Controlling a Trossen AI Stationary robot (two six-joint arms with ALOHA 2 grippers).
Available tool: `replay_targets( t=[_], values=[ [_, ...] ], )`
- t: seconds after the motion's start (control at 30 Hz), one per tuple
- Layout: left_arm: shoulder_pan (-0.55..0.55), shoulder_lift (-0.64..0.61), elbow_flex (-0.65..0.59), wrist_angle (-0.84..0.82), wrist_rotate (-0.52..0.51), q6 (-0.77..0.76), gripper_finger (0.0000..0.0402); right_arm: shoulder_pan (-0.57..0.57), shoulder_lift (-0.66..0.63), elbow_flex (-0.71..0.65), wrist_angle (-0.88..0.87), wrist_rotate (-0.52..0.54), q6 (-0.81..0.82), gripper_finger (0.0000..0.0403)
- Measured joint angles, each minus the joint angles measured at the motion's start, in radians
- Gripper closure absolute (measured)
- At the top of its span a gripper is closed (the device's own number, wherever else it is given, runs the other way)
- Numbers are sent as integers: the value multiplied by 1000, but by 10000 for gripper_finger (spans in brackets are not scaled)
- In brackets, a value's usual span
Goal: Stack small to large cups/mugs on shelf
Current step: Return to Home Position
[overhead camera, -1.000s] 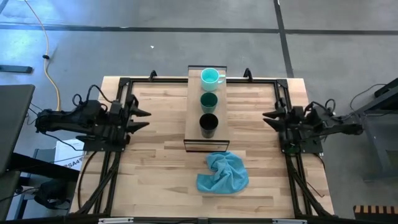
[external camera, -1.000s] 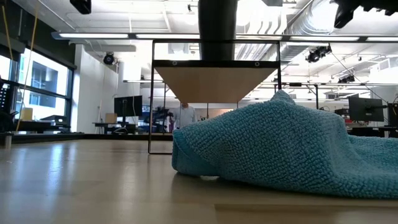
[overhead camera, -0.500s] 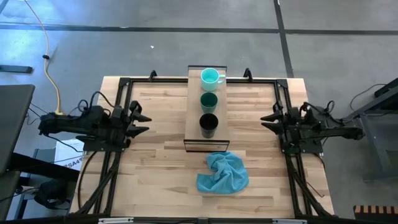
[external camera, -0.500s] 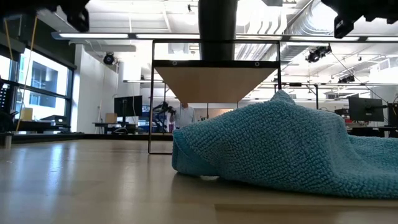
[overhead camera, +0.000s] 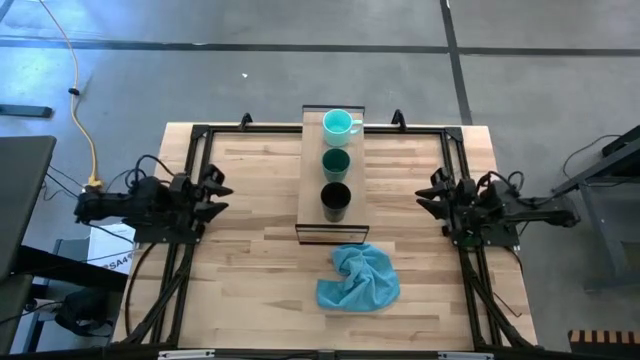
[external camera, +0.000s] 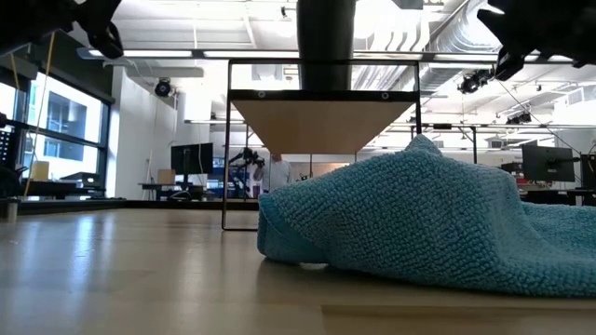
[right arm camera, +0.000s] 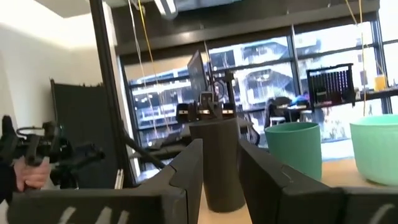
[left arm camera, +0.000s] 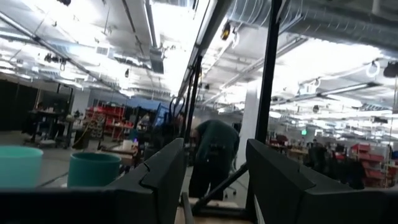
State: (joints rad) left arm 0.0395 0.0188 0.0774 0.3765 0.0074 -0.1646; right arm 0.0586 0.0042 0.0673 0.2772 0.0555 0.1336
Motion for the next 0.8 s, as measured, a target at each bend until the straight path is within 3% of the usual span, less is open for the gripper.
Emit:
replay_targets(
  t=[0.27,0.8],
  values=[
    [0,-13,-40,66,-8,14,238,-24,0,-26,95,0,-20,313],
    [0,-13,-69,127,-27,21,238,-105,0,-57,59,-59,30,313]
  ],
)
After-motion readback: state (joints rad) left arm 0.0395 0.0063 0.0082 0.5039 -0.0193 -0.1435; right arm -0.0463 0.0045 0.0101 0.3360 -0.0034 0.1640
